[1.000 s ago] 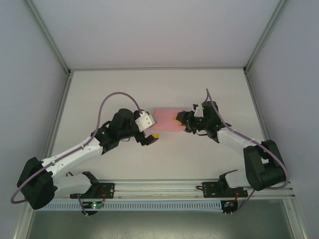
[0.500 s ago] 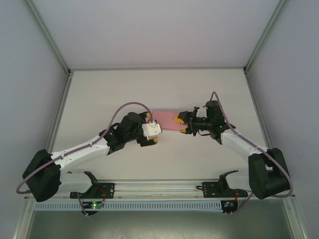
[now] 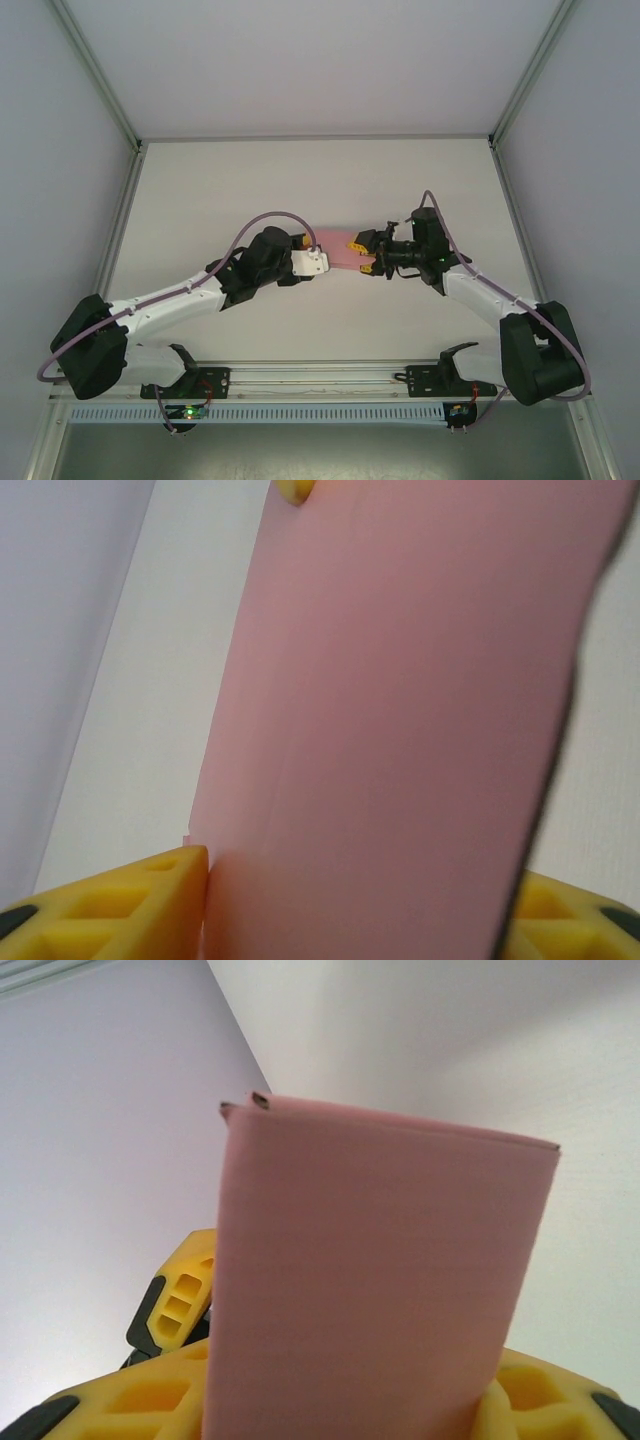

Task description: Assemble paper box

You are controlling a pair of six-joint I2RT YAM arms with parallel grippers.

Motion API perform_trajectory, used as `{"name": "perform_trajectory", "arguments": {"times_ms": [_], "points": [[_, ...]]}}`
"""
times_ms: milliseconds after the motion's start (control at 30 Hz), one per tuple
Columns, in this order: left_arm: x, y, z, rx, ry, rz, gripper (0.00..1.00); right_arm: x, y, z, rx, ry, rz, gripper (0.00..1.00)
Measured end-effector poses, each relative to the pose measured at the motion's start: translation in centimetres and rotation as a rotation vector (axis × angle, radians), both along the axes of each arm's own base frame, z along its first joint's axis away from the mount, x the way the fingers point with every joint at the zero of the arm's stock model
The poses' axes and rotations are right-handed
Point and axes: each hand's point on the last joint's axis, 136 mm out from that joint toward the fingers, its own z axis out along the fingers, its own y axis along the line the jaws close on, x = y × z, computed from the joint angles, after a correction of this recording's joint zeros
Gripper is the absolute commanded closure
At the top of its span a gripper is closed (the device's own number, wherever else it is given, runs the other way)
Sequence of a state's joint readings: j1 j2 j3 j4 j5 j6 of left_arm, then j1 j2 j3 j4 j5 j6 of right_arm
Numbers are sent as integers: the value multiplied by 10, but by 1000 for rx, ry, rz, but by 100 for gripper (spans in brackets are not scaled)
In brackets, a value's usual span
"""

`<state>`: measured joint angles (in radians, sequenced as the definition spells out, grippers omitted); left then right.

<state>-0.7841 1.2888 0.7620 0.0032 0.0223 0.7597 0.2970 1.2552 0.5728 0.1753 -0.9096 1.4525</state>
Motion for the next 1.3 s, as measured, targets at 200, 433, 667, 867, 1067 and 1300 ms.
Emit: {"name": "perform_trajectory", "arguments": {"times_ms": [200,433,667,867,1067,1300], "points": [[-3,-1,2,10,18,-10,54,-5,-3,3,-26,-52,7,2],[-8,-1,4,30,73,-24,53,8,-30,25,-245,-306,-57,2],[-34,4,-15,71,333,-28,55,11,-64,126,-491,-1076,-163,2],[-48,17,-33,141,550,25,56,-11,-49,124,-552,-1339,-13,10],[-54,25,-39,168,659,76,57,-19,-16,72,-582,-1328,254,18],[-53,33,-54,167,758,129,57,-20,-4,14,-664,-1247,481,25]]}}
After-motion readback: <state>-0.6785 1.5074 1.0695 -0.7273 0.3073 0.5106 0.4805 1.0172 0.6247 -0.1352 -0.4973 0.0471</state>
